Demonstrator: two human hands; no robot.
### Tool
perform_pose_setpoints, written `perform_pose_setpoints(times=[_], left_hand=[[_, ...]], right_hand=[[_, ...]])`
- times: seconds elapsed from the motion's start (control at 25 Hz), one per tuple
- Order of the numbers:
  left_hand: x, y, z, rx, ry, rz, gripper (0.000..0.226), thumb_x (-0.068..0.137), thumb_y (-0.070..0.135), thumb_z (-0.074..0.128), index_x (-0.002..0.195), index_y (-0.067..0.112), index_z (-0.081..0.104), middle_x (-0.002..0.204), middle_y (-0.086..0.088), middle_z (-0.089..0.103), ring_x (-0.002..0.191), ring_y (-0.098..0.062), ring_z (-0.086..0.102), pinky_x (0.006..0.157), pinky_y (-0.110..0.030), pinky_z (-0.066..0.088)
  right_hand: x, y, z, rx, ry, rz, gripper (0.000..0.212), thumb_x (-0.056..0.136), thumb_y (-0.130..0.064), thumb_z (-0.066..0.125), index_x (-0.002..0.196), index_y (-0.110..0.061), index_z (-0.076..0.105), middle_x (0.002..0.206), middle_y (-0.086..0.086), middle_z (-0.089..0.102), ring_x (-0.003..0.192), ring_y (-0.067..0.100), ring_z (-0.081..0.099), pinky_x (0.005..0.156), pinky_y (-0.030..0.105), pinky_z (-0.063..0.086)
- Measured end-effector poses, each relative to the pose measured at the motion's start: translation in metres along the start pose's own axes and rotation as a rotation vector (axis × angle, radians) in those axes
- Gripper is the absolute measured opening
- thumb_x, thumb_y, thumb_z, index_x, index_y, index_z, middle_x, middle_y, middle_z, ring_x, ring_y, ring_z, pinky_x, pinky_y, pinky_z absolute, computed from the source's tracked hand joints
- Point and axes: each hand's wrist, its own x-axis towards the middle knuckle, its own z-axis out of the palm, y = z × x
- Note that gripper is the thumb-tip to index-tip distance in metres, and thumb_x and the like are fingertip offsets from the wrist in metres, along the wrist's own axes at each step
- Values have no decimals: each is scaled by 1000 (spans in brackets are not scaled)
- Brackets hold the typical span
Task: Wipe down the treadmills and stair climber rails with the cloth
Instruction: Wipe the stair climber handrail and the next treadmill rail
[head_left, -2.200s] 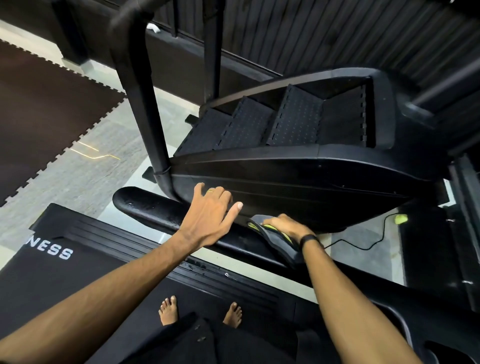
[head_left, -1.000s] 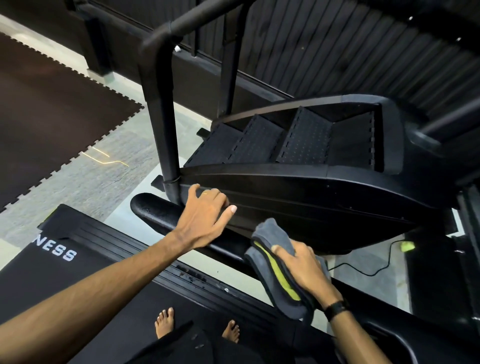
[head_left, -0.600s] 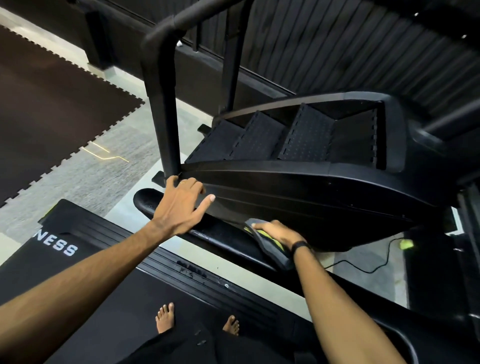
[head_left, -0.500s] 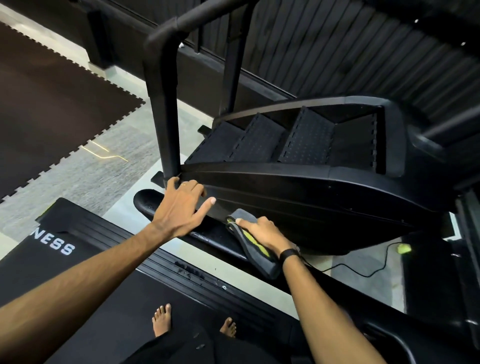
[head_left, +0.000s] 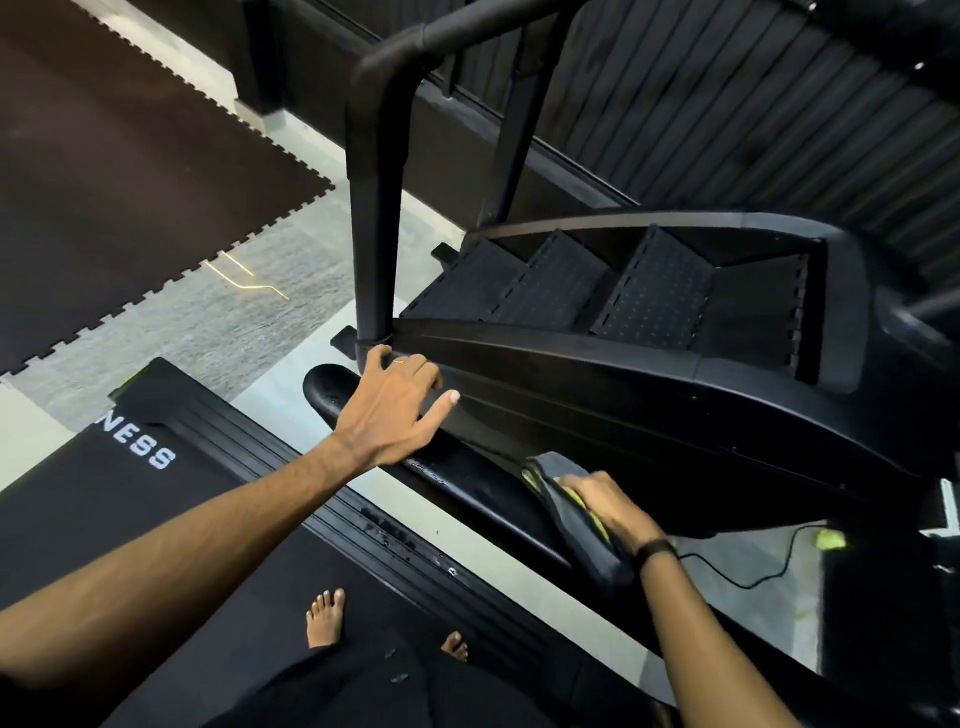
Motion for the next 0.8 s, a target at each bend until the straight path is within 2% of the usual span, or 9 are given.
perform_pose_setpoints(times=[0.08,0.12,0.16,0.24,0.36,0.44,0.56,0.68,0.8], left_hand=[[0,1,-2,5,-17,-8,41,98,53,29,83,21,49,83,8,46,81,-20,56,105,-50,31],[0,2,-2,3,-22,-8,42,97,53,29,84,20,51,84,8,46,82,-20,57,106,-50,31],[-1,2,-3,-5,-18,-8,41,97,53,29,83,21,49,83,8,46,82,-20,57,106,-50,30],[-1,2,-5,-16,0,-18,36,98,52,30,82,22,44,82,7,46,80,-21,56,105,-51,31],[-3,2,-4,5,-18,-34,34,98,50,34,82,22,46,83,5,50,81,-20,56,104,-50,31],[-3,1,-4,21,-14,-39,34,97,50,34,82,22,45,82,6,48,79,-20,55,103,-49,32],[-1,2,-2,5,-12,-56,34,96,51,34,80,22,44,80,7,45,74,-20,51,101,-50,33],[-1,1,-1,9,-5,-75,34,96,51,34,80,23,44,80,7,46,76,-19,52,103,-50,31],[2,2,-1,4,-43,-81,35,96,53,34,80,24,45,81,7,49,79,-19,54,105,-50,28]], right_hand=[[23,-31,8,38,-74,35,37,104,-20,41,135,-11,60,142,13,57,134,25,51,112,36,36],[29,-46,15,127,-104,77,39,103,-20,42,135,-7,59,142,15,57,132,25,52,111,36,38],[31,-58,23,136,-114,51,40,100,-26,48,131,-5,62,137,16,61,126,27,57,108,37,42],[25,-81,34,116,-8,-24,48,90,-42,58,121,-7,67,123,12,68,114,30,63,100,41,48],[-6,-73,44,135,136,-141,59,77,-66,53,109,-19,69,102,0,73,97,26,66,87,40,52],[-23,-48,44,110,179,-178,58,74,-72,48,106,-28,68,90,-7,73,88,18,68,83,39,54],[-24,-13,29,98,161,-95,47,74,-73,49,101,-38,67,84,-8,74,83,16,70,81,41,55],[0,-6,12,170,65,39,50,75,-62,58,99,-22,74,96,2,76,88,19,70,80,39,54],[30,-32,16,98,-82,55,40,96,-35,56,121,-7,67,125,17,66,100,17,60,84,31,46]])
